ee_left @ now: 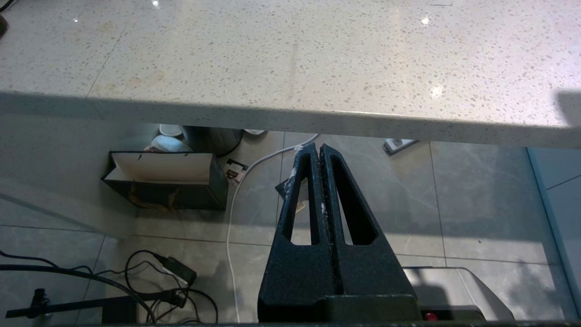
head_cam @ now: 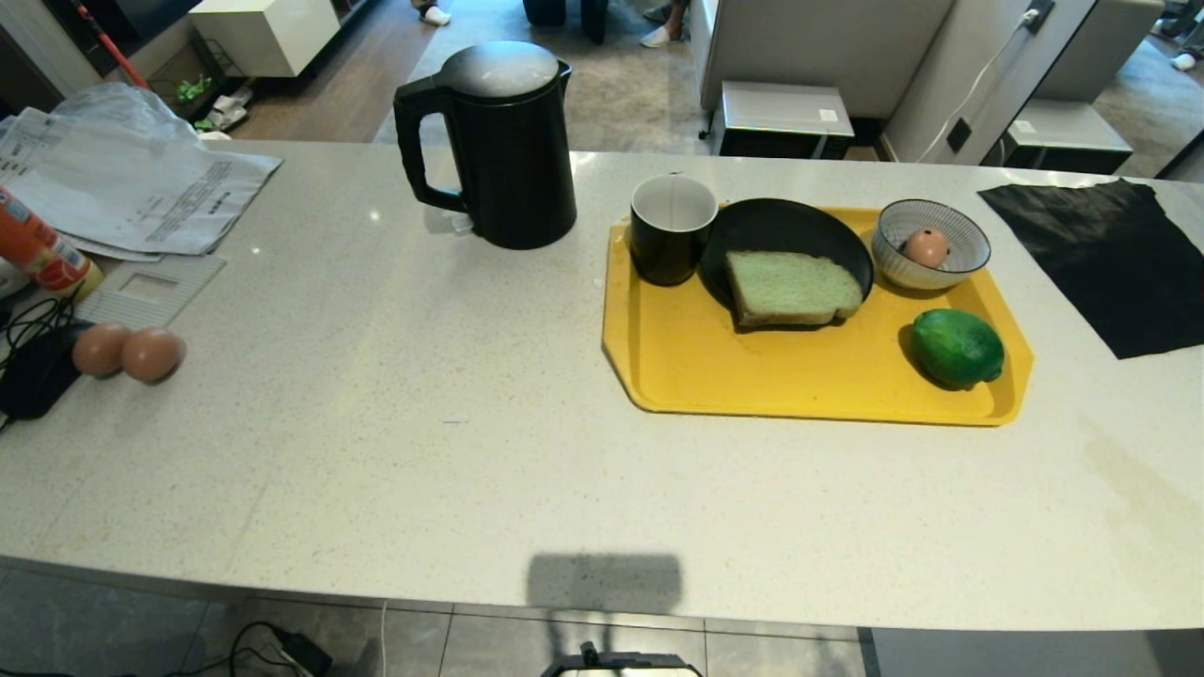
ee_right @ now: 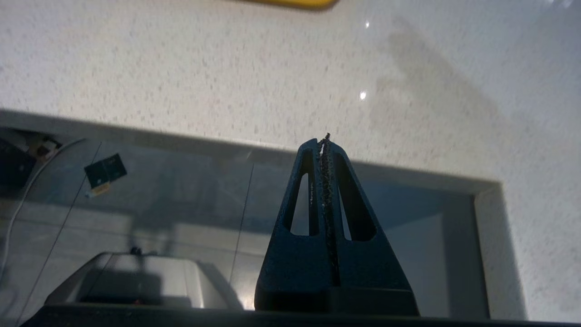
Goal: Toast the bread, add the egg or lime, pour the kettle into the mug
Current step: Pick up the kettle
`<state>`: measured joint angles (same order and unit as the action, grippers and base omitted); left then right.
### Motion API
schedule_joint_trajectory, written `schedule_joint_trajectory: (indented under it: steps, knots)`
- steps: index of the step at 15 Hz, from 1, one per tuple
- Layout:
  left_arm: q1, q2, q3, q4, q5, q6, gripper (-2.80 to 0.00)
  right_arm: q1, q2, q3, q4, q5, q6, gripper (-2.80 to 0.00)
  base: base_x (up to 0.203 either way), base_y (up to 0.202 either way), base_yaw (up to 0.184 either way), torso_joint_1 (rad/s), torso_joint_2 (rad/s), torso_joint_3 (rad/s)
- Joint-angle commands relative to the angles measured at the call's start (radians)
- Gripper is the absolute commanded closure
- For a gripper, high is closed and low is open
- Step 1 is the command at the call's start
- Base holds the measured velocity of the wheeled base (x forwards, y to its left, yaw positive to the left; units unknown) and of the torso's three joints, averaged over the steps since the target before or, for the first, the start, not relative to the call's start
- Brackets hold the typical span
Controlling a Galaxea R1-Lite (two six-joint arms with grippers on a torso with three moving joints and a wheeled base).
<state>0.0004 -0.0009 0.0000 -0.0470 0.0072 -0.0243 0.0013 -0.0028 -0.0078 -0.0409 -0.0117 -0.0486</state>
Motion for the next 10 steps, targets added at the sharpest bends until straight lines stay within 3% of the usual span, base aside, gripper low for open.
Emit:
schedule_joint_trajectory:
  steps: [1, 10]
  knots:
    - [0.000, -0.001, 0.017, -0.001, 0.001, 0.000, 0.00, 0.001, 0.003, 0.008, 0.035, 0.001, 0.035, 0.00, 0.000, 0.000, 0.000, 0.000, 0.00, 0.000]
    - [0.000, -0.001, 0.017, -0.001, 0.001, 0.000, 0.00, 0.000, 0.003, 0.008, 0.035, -0.004, 0.064, 0.00, 0.000, 0.000, 0.000, 0.000, 0.00, 0.000]
